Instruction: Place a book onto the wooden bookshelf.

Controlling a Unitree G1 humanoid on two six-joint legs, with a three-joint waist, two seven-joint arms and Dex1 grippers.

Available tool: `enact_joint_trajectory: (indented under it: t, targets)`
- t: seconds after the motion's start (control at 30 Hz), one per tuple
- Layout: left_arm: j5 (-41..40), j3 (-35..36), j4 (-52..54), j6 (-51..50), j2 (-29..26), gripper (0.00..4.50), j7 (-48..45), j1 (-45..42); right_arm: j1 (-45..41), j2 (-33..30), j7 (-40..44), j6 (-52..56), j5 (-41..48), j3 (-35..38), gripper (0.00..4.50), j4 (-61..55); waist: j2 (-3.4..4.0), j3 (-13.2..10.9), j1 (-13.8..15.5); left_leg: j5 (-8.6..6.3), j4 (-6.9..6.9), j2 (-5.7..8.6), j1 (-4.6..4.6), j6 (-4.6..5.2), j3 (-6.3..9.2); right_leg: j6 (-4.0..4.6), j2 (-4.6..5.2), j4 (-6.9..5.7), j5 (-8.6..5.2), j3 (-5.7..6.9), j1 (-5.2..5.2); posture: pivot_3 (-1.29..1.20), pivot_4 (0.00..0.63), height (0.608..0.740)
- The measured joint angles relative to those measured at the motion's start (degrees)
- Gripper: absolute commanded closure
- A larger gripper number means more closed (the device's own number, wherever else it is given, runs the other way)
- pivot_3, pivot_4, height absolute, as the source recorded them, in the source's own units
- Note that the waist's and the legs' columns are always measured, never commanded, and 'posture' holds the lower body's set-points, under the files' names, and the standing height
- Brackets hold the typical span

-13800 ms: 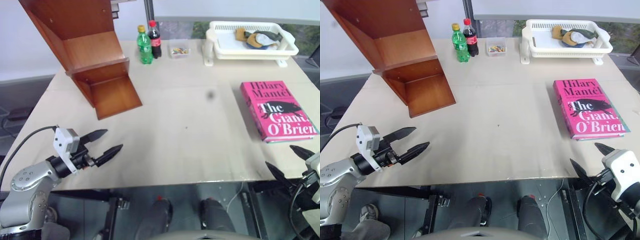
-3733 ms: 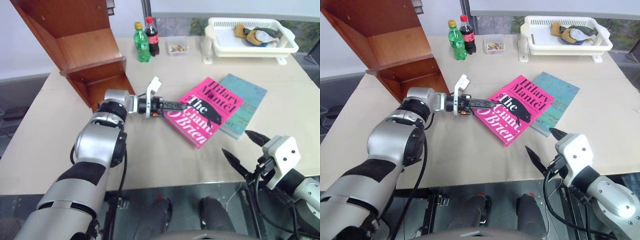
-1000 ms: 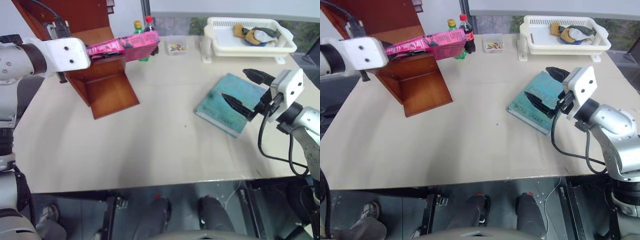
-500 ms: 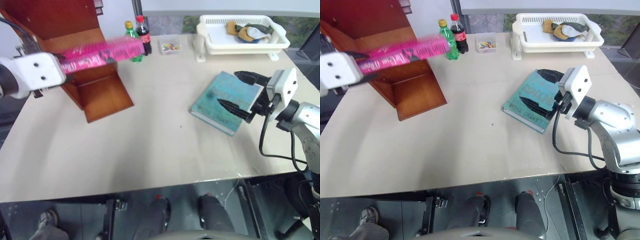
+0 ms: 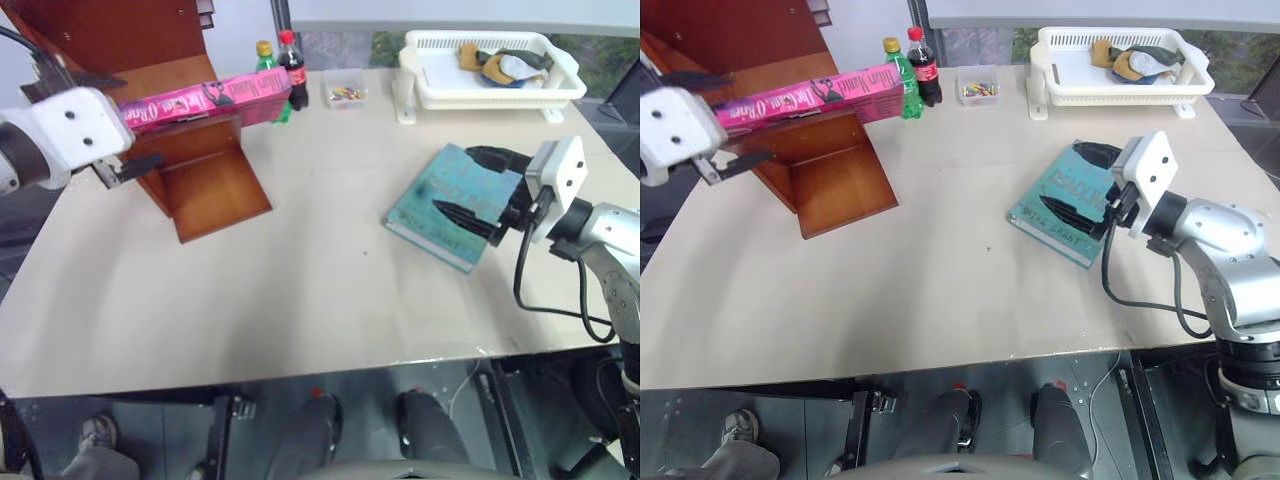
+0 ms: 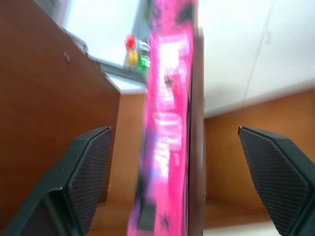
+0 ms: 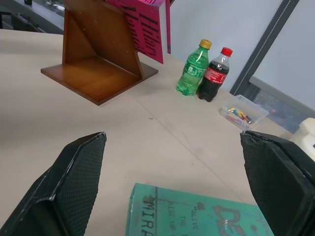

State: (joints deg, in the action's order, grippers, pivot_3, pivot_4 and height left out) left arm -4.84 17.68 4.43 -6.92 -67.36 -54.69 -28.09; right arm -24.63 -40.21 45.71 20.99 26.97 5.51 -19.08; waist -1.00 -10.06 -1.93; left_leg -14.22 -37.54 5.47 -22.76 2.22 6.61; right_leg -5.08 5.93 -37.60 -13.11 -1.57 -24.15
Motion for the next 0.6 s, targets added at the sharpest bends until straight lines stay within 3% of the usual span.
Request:
enact_joint_trajectory:
  t: [0.23,0.3,0.37,0.43,0.47,0.6]
  targets:
    - [-18.8,4.6,11.0,-14.8,4.4,0.10,-1.8,-0.9,0.2,0.0,-0.1,1.3,0.3,-0.1,0.00,-0.6,-0.01,0.0,-0.2,0.10,-0.02,-0.02,0.00,-0.17,0.03,0.00,-0.01,-0.02,0.00,0.00,0.00,0.00,0.150,0.740]
    - [-28.6,7.1,16.5,-23.6,10.6,0.10,3.3,-0.5,0.9,0.1,-1.1,2.5,0.4,0.0,0.00,-1.9,0.04,0.0,-0.1,0.11,-0.02,-0.01,0.04,-0.18,0.02,0.00,0.01,-0.04,0.00,-0.02,0.03,0.00,0.150,0.740]
    - [-32.5,7.2,19.9,-27.1,14.9,0.10,7.2,1.5,1.4,0.6,-2.1,3.2,0.3,-0.1,0.00,-2.6,0.04,0.0,0.0,0.12,-0.08,-0.01,0.05,-0.20,0.05,0.00,0.01,-0.02,0.01,-0.01,0.06,0.00,0.150,0.740]
    - [-35.1,6.2,24.2,-29.4,22.5,0.10,12.5,7.6,2.1,2.2,-5.2,4.7,-0.7,-0.5,0.00,-3.7,0.08,0.1,0.0,0.12,-0.11,-0.01,0.09,-0.21,-0.02,0.01,0.01,-0.07,0.01,-0.11,0.08,0.00,0.150,0.740]
    - [-36.1,2.7,25.4,-30.5,28.9,0.10,15.1,14.1,3.8,4.1,-9.0,6.5,-2.1,-0.9,0.00,-4.3,0.01,0.1,-0.1,0.13,-0.11,-0.02,0.08,-0.22,-0.03,0.02,-0.02,-0.08,0.01,-0.14,0.05,0.00,0.150,0.740]
    - [-36.1,0.9,25.8,-30.1,33.2,0.10,18.3,17.8,6.9,5.3,-12.0,9.0,-2.9,-1.6,0.00,-6.1,-0.10,0.0,0.6,0.17,-0.13,-0.04,-0.03,-0.29,0.03,0.12,-0.04,-0.15,0.07,-0.08,-0.08,0.00,0.150,0.740]
